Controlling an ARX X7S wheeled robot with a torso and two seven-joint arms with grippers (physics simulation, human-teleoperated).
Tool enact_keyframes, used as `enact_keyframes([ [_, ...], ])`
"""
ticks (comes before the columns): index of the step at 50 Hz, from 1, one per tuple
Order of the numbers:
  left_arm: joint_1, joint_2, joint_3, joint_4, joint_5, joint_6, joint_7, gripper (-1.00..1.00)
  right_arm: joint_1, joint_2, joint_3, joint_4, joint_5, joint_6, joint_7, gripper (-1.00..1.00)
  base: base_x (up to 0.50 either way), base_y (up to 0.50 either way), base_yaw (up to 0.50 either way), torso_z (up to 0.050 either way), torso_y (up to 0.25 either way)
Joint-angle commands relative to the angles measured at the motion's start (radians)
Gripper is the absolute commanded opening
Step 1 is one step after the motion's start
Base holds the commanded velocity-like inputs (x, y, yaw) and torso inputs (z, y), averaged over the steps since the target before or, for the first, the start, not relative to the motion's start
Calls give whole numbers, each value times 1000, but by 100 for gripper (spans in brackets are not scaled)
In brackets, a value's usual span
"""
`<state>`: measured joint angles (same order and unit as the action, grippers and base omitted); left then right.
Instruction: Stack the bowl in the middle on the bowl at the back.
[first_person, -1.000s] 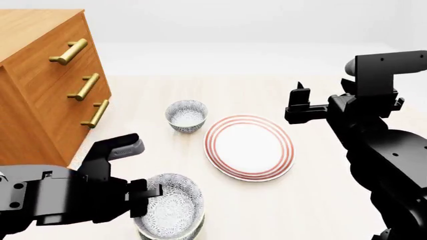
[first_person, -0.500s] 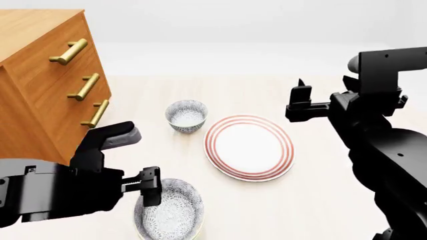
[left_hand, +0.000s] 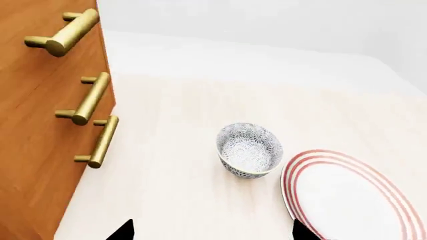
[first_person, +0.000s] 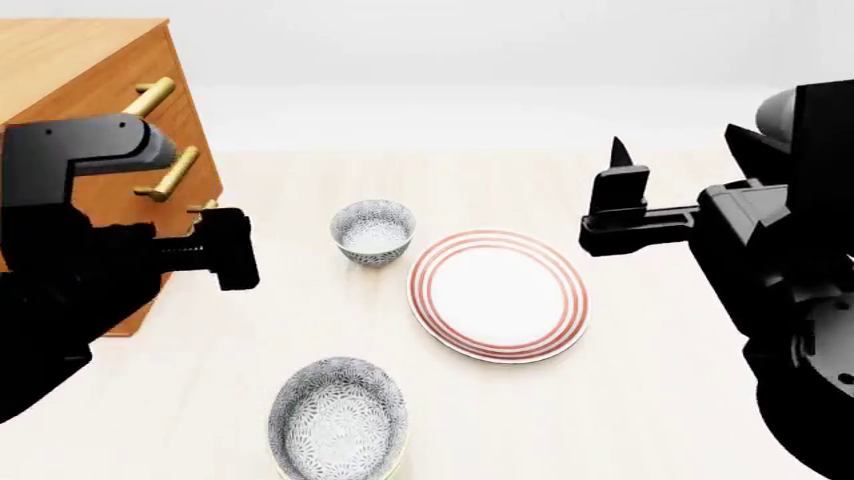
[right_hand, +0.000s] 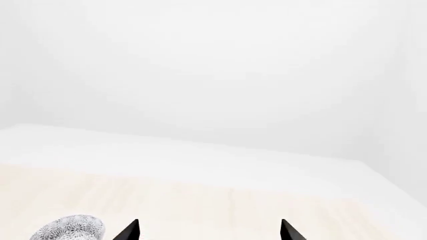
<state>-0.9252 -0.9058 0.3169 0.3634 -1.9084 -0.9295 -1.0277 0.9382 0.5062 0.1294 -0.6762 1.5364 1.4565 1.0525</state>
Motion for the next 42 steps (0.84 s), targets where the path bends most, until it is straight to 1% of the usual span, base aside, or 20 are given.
enact_keyframes([
  [1,-28,-64,-85,57,95,28,-11,100,107,162,-125,-40,523,-144,463,100,0,0,0,0,0],
  [4,-29,-89,-101,63,57,36,-39,100,146,223,-185,-73,578,-227,512,100,0,0,0,0,0],
  [13,-26,-158,-143,75,-14,56,-101,100,246,540,-403,-241,629,-594,515,100,0,0,0,0,0],
  [17,9,-181,-163,88,-35,73,-119,100,275,637,-440,-300,658,-688,513,100,0,0,0,0,0],
  [21,52,-200,-186,106,-37,93,-130,100,363,737,-519,-346,701,-777,515,100,0,0,0,0,0],
  [24,81,-208,-205,123,-26,109,-133,100,406,796,-548,-368,725,-818,514,100,0,0,0,0,0],
  [28,116,-215,-227,139,9,124,-128,100,368,833,-467,-371,769,-813,517,100,0,0,0,0,0],
  [35,159,-243,-269,150,-1,153,-146,100,241,890,-256,-371,844,-787,518,100,0,0,0,0,0],
  [42,239,-262,-335,174,2,192,-161,100,157,950,-77,-371,932,-779,518,100,0,0,0,0,0],
])
